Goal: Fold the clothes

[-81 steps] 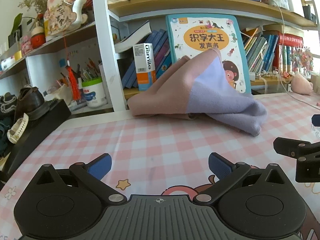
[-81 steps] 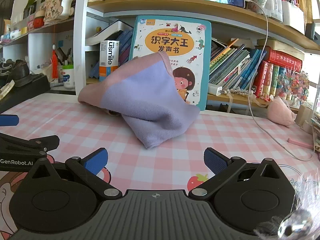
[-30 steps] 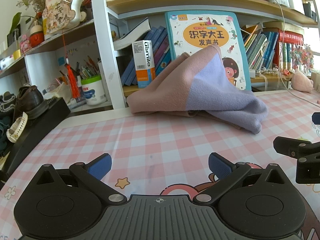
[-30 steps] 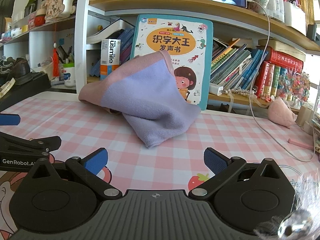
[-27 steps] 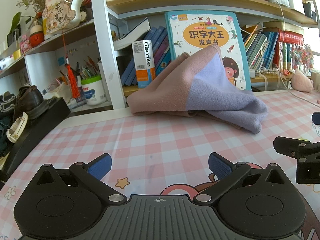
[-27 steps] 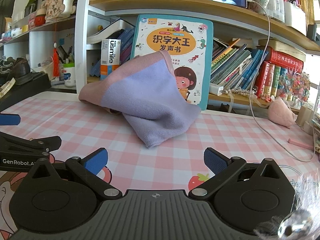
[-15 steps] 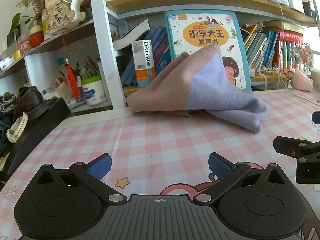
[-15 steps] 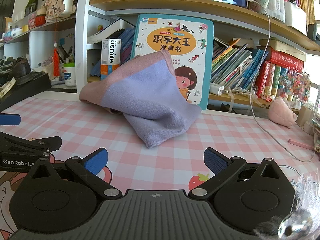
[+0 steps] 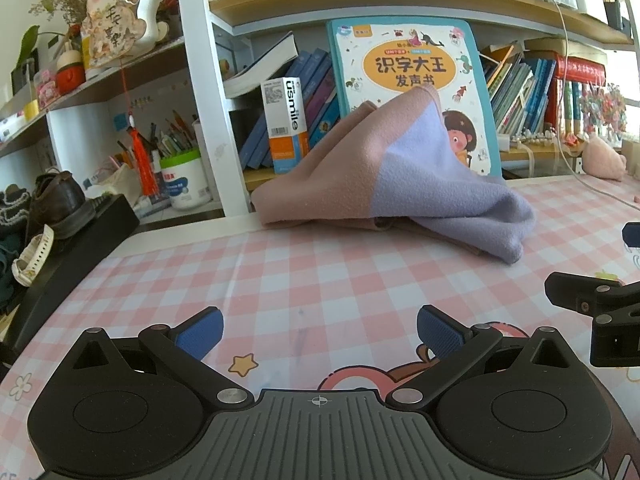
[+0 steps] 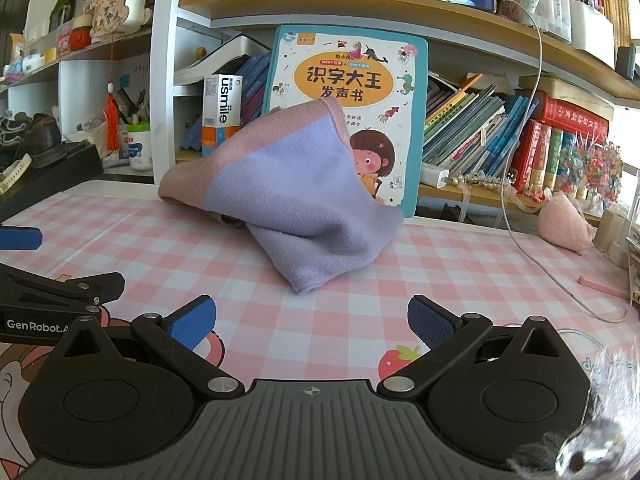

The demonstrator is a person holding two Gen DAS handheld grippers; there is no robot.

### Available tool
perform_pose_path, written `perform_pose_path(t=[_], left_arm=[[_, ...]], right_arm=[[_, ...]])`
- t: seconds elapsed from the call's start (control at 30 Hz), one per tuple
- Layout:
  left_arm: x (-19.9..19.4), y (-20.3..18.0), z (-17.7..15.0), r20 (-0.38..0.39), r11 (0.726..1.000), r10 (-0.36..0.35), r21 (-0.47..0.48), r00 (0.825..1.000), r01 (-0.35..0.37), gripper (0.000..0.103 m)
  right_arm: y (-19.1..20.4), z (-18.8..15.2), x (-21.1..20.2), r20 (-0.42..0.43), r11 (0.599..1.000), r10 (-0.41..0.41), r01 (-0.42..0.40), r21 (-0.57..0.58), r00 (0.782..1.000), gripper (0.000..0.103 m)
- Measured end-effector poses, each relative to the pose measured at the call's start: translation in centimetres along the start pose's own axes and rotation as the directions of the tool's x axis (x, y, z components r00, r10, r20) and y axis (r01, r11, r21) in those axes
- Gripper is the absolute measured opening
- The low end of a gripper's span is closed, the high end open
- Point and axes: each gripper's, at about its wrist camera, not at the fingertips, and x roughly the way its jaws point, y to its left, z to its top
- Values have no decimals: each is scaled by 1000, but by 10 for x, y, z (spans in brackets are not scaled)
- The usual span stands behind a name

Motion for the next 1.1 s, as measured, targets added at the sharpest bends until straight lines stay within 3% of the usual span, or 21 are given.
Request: perform_pose_path(t=[0.7, 0.93, 1.1], left_arm=[[4, -2, 0, -28, 1000, -1, 3, 1000, 1, 103], [7, 12, -1, -40, 996, -45, -75, 998, 42, 103], [6, 0, 0, -37, 1000, -14, -13, 999, 14, 103]], right_arm=[[4, -1, 0, 7, 999, 19, -19, -27, 1000, 103], [8, -1, 0, 3, 999, 9, -9, -46, 1000, 103], [2, 0, 0, 8, 998, 59, -59, -19, 998, 103]])
